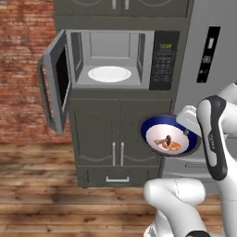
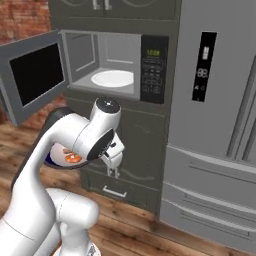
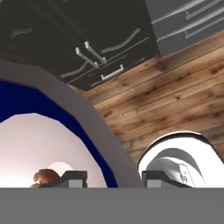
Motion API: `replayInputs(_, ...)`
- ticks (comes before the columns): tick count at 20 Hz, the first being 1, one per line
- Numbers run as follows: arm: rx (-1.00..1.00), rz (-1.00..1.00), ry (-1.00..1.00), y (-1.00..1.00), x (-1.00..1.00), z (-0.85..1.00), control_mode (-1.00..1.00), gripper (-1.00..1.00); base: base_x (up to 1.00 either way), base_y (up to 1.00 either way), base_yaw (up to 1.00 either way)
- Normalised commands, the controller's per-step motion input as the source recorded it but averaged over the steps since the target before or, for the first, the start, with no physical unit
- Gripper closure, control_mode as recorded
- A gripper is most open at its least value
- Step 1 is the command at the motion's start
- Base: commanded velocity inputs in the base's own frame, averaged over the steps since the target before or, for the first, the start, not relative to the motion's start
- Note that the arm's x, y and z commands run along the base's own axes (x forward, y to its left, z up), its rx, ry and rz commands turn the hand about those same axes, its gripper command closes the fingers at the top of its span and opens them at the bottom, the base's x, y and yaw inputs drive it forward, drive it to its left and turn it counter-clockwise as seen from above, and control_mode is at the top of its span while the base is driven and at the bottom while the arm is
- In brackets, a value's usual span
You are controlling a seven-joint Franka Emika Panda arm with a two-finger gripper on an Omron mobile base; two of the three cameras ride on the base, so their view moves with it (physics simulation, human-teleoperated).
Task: Place the bowl containing the mushroom and shrimp in the microwave. Close the microwave door and press the start button to microwave the meal.
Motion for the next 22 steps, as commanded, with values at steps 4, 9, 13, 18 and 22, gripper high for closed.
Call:
replayInputs(4,0.00,0.00,0.00,0.00,0.00,0.00,1.00,1.00,0.48,0.57,-0.12)
replayInputs(9,0.00,0.00,0.00,0.00,0.00,0.00,1.00,1.00,0.49,0.40,-0.11)
replayInputs(13,0.00,0.00,0.00,0.00,0.00,0.00,1.00,1.00,0.46,0.32,-0.09)
replayInputs(18,0.00,0.00,0.00,0.00,0.00,0.00,1.00,1.00,0.48,0.31,-0.09)
replayInputs(22,0.00,0.00,0.00,0.00,0.00,0.00,1.00,1.00,0.55,0.15,-0.05)
